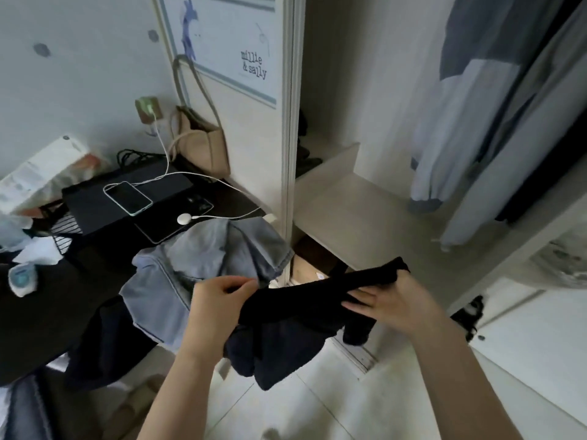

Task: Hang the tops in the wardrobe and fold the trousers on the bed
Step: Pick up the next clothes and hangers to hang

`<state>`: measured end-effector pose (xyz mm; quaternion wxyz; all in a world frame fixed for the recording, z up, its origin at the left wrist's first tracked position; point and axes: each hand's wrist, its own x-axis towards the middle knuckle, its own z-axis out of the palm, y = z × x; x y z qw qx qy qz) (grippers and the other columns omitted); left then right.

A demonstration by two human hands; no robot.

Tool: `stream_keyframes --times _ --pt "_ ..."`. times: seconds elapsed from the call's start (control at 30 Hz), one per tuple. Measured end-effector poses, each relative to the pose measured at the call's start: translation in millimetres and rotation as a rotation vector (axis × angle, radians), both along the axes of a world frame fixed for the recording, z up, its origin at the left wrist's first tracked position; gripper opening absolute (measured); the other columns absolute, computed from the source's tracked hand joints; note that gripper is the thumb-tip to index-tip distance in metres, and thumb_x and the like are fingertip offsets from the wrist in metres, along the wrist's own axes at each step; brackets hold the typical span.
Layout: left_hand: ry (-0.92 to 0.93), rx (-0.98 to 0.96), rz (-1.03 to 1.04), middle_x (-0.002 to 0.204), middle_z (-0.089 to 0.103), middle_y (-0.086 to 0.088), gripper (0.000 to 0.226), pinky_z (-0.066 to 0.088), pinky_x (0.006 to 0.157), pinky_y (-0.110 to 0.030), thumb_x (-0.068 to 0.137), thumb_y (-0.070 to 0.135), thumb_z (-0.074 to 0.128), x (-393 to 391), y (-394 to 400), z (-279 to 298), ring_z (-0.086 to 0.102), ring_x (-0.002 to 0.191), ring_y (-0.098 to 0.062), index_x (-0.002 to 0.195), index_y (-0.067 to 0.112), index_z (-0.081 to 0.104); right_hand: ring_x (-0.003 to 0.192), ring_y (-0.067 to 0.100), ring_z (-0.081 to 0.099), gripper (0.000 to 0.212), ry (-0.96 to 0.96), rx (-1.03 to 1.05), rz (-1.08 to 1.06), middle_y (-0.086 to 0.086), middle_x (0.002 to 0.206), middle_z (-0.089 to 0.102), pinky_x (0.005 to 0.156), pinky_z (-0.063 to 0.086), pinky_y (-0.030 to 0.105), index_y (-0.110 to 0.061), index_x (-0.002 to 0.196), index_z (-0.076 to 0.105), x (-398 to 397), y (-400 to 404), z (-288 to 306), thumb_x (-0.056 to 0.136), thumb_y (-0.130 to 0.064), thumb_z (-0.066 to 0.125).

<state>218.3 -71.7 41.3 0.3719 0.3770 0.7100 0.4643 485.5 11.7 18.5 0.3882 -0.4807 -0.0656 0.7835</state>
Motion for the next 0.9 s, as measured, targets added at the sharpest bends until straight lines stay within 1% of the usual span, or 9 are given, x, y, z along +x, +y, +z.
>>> stream_keyframes --times 0.1,0.23,0.3,0.37,0.43,0.5,0.6,0.77,0.9 --pt "0.116 -0.07 -0.156 0.059 0.069 0.004 0.022 0.047 0.047 -0.018 0.084 0.019 0.073 0 20 -2 0.061 0.051 -0.004 0.063 0.023 0.075 0.1 0.037 0.062 0.038 -0.013 0.088 -0.141 0.023 0.11 0.063 0.073 0.05 0.058 -0.003 0.108 0.057 -8 13 16 0.102 -0.035 0.038" --pt "0.09 -0.348 -0.554 0.058 0.068 0.003 0.011 0.058 0.058 -0.027 0.087 0.014 0.068 10 44 -7 0.067 0.054 -0.009 0.089 0.004 0.073 0.063 0.024 0.065 0.022 -0.21 0.193 -0.282 0.016 0.074 0.063 0.049 0.054 0.033 -0.001 0.083 0.056 -17 32 49 0.097 -0.004 0.04" --pt "0.211 -0.507 -0.793 0.059 0.07 0.006 0.018 0.059 0.058 -0.028 0.09 0.025 0.065 18 52 -4 0.07 0.058 -0.015 0.101 0.012 0.066 0.06 0.019 0.065 0.021 -0.457 0.342 -0.148 0.014 0.072 0.061 0.049 0.051 0.026 -0.007 0.084 0.057 -26 39 68 0.095 0.001 0.041" --pt "0.247 -0.591 -0.91 0.071 0.074 0.0 0.039 0.058 0.053 -0.028 0.091 0.04 0.062 24 70 6 0.072 0.059 -0.019 0.121 0.018 0.05 0.076 0.025 0.065 0.024 -0.731 0.497 0.067 0.014 0.082 0.062 0.06 0.053 0.028 -0.013 0.088 0.062 -35 44 86 0.091 0.003 0.044" --pt "0.361 -0.353 -0.935 0.091 0.073 0.001 0.057 0.057 0.055 -0.026 0.086 0.048 0.066 32 98 22 0.072 0.065 -0.014 0.133 0.025 0.044 0.088 0.03 0.066 0.024 -0.965 0.627 0.316 0.017 0.091 0.066 0.071 0.054 0.035 -0.013 0.093 0.066 -42 46 108 0.086 0.002 0.048" --pt "0.303 0.026 -0.925 0.109 0.066 0.006 0.064 0.058 0.068 -0.024 0.079 0.048 0.072 47 123 47 0.07 0.077 -0.006 0.134 0.037 0.041 0.09 0.026 0.067 0.022 -1.196 0.738 0.512 0.013 0.096 0.068 0.077 0.055 0.038 -0.012 0.101 0.066 -46 47 131 0.083 -0.005 0.054" --pt "0.279 0.335 -0.896 0.1 0.064 0.014 0.056 0.051 0.068 -0.01 0.071 0.046 0.078 68 147 80 0.065 0.077 0.004 0.114 0.05 0.041 0.081 0.017 0.065 0.019 -1.333 0.894 0.612 0.002 0.086 0.068 0.066 0.052 0.023 -0.015 0.098 0.067 -46 50 161 0.08 -0.01 0.061" --pt "0.311 0.356 -0.905 0.083 0.069 -0.009 0.014 0.06 0.062 -0.037 0.086 0.023 0.069 74 170 107 0.069 0.068 -0.018 0.097 0.025 0.06 0.073 -0.002 0.065 0.032 -1.276 0.943 0.63 -0.007 0.09 0.066 0.059 0.047 0.009 -0.026 0.109 0.06 -15 59 182 0.081 -0.013 0.069" --pt "0.131 0.444 -0.792 0.072 0.066 -0.005 0.017 0.056 0.048 -0.034 0.09 0.008 0.055 77 187 130 0.068 0.065 -0.022 0.08 0.019 0.063 0.078 0.005 0.06 0.03 -1.666 0.968 0.573 -0.012 0.086 0.057 0.058 0.043 0.012 -0.029 0.105 0.054 8 73 156 0.083 -0.011 0.063"
